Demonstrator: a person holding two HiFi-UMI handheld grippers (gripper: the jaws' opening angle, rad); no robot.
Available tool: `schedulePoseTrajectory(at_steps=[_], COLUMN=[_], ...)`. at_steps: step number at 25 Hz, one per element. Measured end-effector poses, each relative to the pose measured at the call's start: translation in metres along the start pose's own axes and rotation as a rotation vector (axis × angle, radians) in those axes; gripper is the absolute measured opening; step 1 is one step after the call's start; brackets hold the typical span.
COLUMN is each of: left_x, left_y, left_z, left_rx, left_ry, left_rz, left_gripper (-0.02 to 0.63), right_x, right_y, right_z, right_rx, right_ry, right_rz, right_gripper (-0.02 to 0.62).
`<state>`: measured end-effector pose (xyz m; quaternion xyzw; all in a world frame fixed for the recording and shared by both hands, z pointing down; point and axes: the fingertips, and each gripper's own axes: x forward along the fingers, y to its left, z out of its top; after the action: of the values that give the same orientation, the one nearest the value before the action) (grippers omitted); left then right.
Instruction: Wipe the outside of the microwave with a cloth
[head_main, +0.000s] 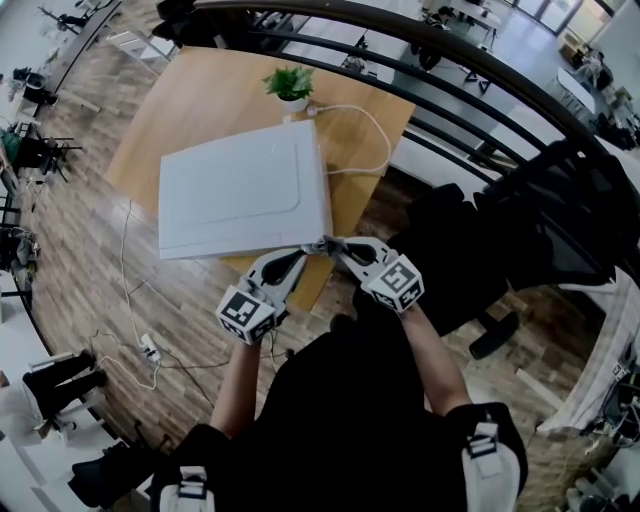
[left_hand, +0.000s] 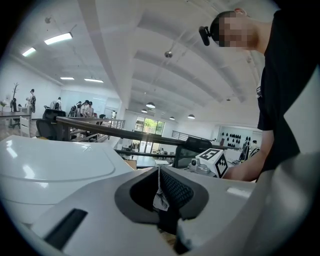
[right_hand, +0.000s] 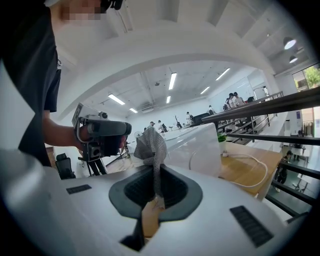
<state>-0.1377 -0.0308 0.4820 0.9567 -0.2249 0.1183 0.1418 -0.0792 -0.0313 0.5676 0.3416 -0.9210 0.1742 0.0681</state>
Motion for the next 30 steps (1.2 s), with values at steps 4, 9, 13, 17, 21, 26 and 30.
schedulePoseTrajectory(at_steps=[4, 9, 13, 17, 21, 26, 30], left_x=[0.004, 0.01, 0.011, 0.013, 0.019, 0.026, 0.029], left_y=[0.006, 0.012, 0.016, 0.019, 0.026, 0.029, 0.031], left_z=[-0.003, 0.012, 0.006, 0.004, 0.009, 0.011, 0.013], left_rx=[-0.022, -0.033, -0.04, -0.051, -0.053, -0.057, -0.067], left_ry=[0.016, 0.025, 0.023, 0.029, 0.033, 0.025, 0.023], left_rz=[0.017, 0.068, 0.077, 0.098, 0.125, 0.144, 0.163], left_gripper=[0.011, 0.011, 0.011, 0.011, 0.011, 0.011, 0.011], right_x=[0.01, 0.017, 0.024, 0.029, 0.037, 0.042, 0.048], right_y=[-0.007, -0.014, -0.019, -0.026, -0.037, -0.047, -0.053], right_z=[0.001, 0.004, -0.001, 0.002, 0.006, 0.012, 0.01], right_rx=[0.003, 0.006, 0.005, 0.001, -0.001, 0.003, 0.002], right_ry=[0.004, 0.025, 0.038, 0.042, 0.046, 0.047, 0.055], right_rz=[0.029, 0.06, 0.086, 0.097, 0.108, 0.119, 0.134], right_gripper=[0.014, 0.012, 0.014, 0.014, 0.014, 0.014, 0.014])
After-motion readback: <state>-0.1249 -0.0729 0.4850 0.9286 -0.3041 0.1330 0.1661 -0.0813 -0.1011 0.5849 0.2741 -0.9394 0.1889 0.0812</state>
